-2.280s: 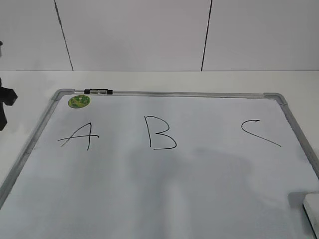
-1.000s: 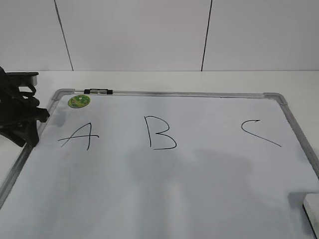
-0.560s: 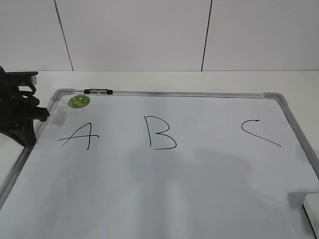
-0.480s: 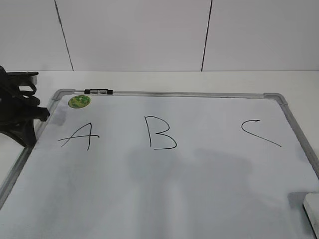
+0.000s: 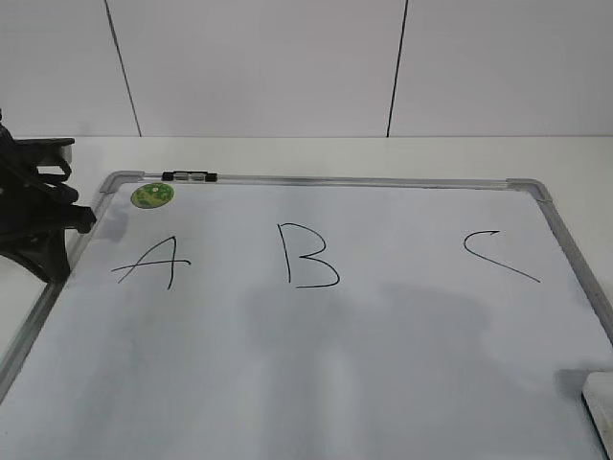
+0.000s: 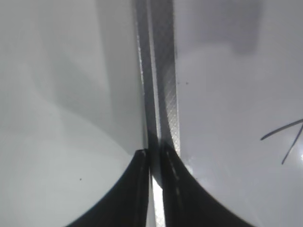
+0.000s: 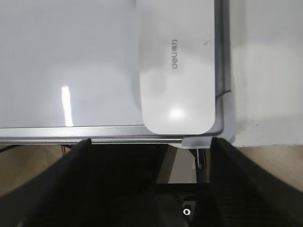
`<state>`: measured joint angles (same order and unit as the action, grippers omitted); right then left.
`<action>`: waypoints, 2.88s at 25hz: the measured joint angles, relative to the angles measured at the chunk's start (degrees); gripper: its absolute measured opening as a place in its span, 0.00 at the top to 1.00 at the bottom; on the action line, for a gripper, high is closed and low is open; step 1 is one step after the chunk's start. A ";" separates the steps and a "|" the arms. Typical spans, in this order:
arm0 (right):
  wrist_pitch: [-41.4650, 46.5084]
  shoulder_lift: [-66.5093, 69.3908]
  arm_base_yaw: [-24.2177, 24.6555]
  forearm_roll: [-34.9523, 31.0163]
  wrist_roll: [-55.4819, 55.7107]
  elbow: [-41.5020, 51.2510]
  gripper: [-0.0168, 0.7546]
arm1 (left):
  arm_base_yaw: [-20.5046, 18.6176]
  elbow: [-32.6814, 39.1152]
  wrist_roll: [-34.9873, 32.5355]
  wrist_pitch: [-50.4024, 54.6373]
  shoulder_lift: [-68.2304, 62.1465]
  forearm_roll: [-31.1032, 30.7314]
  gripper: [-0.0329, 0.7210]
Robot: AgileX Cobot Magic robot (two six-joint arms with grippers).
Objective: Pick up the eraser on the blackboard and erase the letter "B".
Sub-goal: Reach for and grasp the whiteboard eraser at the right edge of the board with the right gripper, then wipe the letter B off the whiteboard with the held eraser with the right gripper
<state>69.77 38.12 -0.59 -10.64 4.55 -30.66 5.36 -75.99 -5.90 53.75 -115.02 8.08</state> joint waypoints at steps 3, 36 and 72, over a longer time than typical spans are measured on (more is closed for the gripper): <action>-1.58 3.50 0.00 1.05 -0.09 0.00 0.22 | 0.00 0.00 0.00 0.00 0.00 0.00 0.89; -15.79 35.95 -0.44 3.67 -1.91 -5.25 0.20 | 0.00 0.00 -0.31 0.12 0.00 0.45 0.86; -14.80 42.26 -2.26 5.28 -1.19 -5.94 0.28 | 0.00 -0.14 -0.41 0.81 -0.04 0.65 0.85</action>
<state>54.97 80.38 -2.85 -5.36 3.36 -36.60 5.36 -76.13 -6.31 54.56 -115.07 8.73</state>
